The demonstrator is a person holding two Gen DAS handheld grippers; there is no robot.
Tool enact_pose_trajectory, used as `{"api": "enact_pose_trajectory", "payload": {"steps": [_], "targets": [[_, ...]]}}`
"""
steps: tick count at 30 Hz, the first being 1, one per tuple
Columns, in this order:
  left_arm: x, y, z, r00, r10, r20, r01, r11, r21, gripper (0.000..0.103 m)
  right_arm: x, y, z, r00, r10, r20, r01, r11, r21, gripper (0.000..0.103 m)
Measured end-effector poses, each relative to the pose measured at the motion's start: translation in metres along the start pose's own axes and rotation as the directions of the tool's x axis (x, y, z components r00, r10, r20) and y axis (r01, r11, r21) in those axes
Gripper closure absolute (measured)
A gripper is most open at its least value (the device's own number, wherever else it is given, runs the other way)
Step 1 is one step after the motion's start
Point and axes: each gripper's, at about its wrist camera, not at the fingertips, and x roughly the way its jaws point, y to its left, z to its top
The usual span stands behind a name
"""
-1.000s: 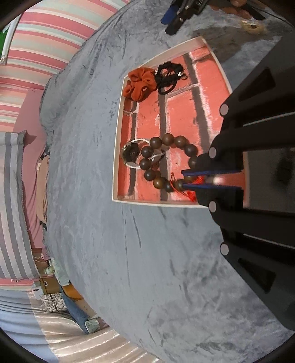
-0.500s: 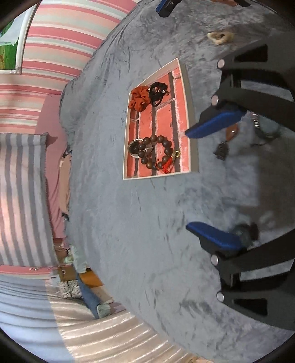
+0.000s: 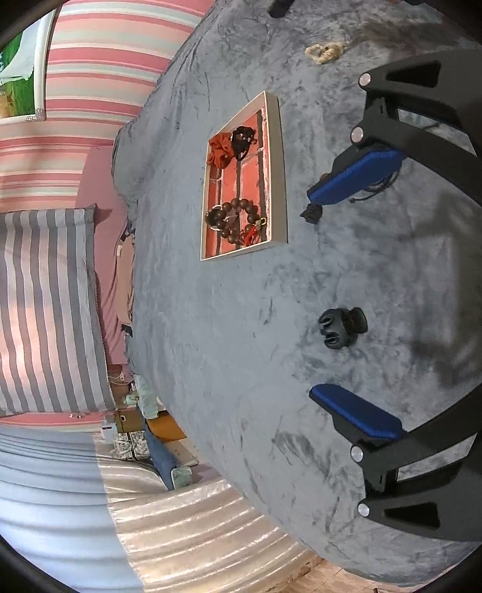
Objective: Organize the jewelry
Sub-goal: 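Move the left tool to the black claw clip while the right tool approaches the braided leather bracelet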
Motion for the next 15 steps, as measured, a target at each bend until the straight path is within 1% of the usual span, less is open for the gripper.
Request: {"api": "enact_pose_trajectory", "payload": {"steps": [4,9,11,13,15], "targets": [[-0.001,0.006,-0.008,1.000,0.010,0.027,-0.010,1.000,0.014,0.008,0.003,0.007,-0.019,1.000,-0.008,-0.007,0.008,1.000,-0.002,0.004],[0.001,0.015,-0.020,0.999,-0.025,0.047,0.026,1.000,-0.010,0.008,0.009,0.024,-0.036,0.999,-0.046,0.010,0.046,0.998,-0.052,0.004],[0.003,0.017,-0.022,0.999,-0.028,0.037,0.029,1.000,-0.008,0.008,0.015,0.030,-0.041,0.998,-0.063,0.008,0.063,0.995,-0.072,0.004],[0.007,0.018,-0.025,0.999,-0.030,0.021,0.030,1.000,-0.005,0.008,0.024,0.037,-0.049,0.997,-0.082,-0.011,0.080,0.993,-0.091,0.004],[0.016,0.019,-0.028,1.000,-0.023,-0.015,0.023,1.000,0.003,0.008,0.032,0.042,-0.057,0.995,-0.092,-0.025,0.089,0.990,-0.108,0.004]]}}
